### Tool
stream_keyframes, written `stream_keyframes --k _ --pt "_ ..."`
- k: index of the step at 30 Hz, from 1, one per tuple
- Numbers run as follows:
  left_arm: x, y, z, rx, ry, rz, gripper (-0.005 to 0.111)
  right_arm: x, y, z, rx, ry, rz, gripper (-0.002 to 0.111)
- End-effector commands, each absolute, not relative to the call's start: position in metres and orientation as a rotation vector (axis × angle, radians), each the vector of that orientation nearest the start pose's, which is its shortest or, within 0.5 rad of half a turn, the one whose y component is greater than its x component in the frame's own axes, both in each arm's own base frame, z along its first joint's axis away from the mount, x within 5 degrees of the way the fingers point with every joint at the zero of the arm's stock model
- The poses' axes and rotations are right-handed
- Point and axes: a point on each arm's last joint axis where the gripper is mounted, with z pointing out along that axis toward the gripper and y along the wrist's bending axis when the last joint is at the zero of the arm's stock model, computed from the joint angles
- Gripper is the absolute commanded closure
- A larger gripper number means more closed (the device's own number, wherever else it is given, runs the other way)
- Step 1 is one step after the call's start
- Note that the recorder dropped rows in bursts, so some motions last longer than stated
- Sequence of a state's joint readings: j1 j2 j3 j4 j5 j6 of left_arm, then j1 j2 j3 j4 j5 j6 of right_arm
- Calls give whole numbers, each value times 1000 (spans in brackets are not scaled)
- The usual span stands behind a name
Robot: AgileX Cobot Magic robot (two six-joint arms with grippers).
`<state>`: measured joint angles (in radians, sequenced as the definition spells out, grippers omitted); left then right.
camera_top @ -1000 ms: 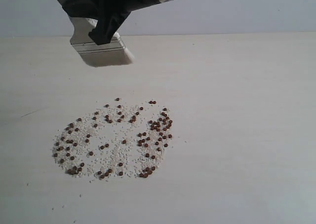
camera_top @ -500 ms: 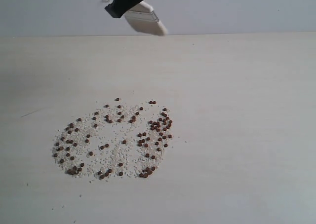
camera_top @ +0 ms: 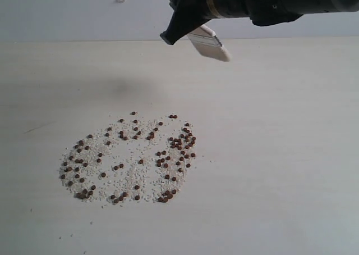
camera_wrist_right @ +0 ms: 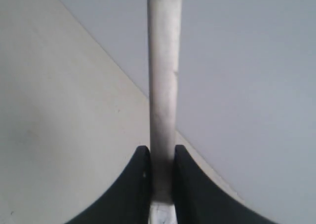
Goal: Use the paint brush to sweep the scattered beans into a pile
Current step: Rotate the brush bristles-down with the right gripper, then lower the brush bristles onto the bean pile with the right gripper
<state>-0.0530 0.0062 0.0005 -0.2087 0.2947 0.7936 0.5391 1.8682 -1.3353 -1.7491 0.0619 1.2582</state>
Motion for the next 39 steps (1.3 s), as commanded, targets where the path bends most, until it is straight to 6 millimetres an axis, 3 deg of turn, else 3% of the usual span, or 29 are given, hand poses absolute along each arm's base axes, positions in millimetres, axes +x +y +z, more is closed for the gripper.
stream_keyframes --k 1,4,6,8,9,11,12,15,18,20,23,28,32,39 --pt "54 -8 187 614 1679 348 107 383 201 250 -818 1851 -4 108" --pt "54 -8 187 614 1679 348 107 378 203 241 -859 1871 34 108" --pt "54 -8 187 614 1679 348 107 370 211 241 -973 1839 160 108" --pt "54 -8 187 612 1679 347 107 357 219 250 -1196 1690 335 108" --pt "54 -8 187 612 1679 347 107 346 218 264 -1276 1542 559 108" --pt "54 -8 187 612 1679 347 107 342 200 286 -1247 1322 799 108" --pt "54 -8 187 612 1679 347 107 343 192 289 -1228 1298 829 108" --pt "54 -8 187 612 1679 347 107 350 155 260 -1193 1349 703 108" --pt "54 -8 187 610 1680 346 107 345 145 225 -1134 1365 524 108" --pt "54 -8 187 610 1680 346 107 346 136 205 -981 1402 445 108" --pt "54 -8 187 610 1680 346 107 345 131 184 -918 1442 396 108" --pt "54 -8 187 610 1680 346 107 340 130 156 -900 1508 439 108" --pt "54 -8 187 610 1680 346 107 333 129 143 -781 1595 444 108" --pt "54 -8 187 610 1680 346 107 318 159 130 -771 1663 464 108"
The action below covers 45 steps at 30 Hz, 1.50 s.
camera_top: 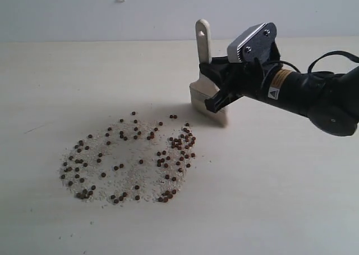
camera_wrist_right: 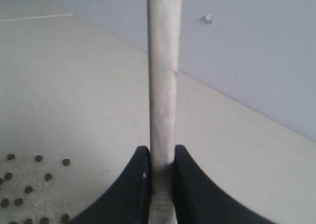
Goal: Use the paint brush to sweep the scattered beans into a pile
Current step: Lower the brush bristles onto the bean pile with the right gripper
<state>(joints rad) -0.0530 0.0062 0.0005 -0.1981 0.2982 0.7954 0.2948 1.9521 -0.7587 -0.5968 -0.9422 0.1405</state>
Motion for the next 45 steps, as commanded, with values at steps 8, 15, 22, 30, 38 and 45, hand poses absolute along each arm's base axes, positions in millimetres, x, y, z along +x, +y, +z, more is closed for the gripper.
stream_keyframes --k 8,15,22,30,38,45 --pt "54 -8 187 608 1680 344 107 295 205 118 -738 1740 412 108" --pt "54 -8 187 608 1680 344 107 278 229 120 -643 1763 445 108" --pt "54 -8 187 608 1680 344 107 263 248 127 -568 1714 531 108" --pt "54 -8 187 608 1680 344 107 263 247 148 -516 1614 496 108" --pt "54 -8 187 608 1680 344 107 263 243 194 -689 1380 227 108" --pt "54 -8 187 608 1680 344 107 290 258 204 -1225 1185 302 108"
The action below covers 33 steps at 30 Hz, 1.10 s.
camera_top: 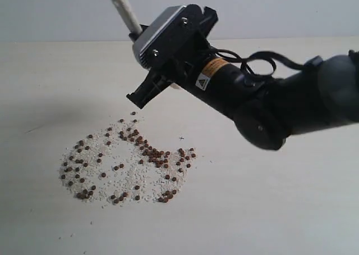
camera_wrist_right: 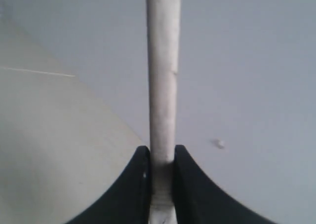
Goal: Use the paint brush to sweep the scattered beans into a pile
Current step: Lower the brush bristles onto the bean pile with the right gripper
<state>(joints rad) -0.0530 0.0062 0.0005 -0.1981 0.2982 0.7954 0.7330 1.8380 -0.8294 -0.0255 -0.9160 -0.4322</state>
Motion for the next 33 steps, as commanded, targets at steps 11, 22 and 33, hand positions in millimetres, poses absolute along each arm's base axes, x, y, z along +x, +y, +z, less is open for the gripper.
stream_keyframes --k 11,22,33 --pt "54 -8 187 608 1680 344 107 360 268 189 -1564 1109 612 108" --pt "54 -8 187 608 1680 344 107 388 287 141 -1574 1211 755 108" --pt "54 -8 186 613 1690 340 107 365 283 138 -1687 1341 1073 108"
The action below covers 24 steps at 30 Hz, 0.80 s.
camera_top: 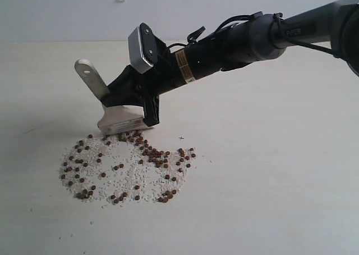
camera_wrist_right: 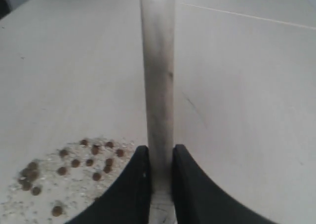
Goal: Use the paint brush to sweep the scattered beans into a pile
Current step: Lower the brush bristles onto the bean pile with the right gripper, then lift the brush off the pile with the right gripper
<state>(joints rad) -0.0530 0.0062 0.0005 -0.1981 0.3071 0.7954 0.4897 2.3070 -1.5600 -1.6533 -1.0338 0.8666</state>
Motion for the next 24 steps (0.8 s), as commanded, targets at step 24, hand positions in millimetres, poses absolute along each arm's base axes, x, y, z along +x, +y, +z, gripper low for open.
stream_keyframes --k 24 --pt "54 -8 186 613 1690 340 107 375 292 202 -1694 808 865 108"
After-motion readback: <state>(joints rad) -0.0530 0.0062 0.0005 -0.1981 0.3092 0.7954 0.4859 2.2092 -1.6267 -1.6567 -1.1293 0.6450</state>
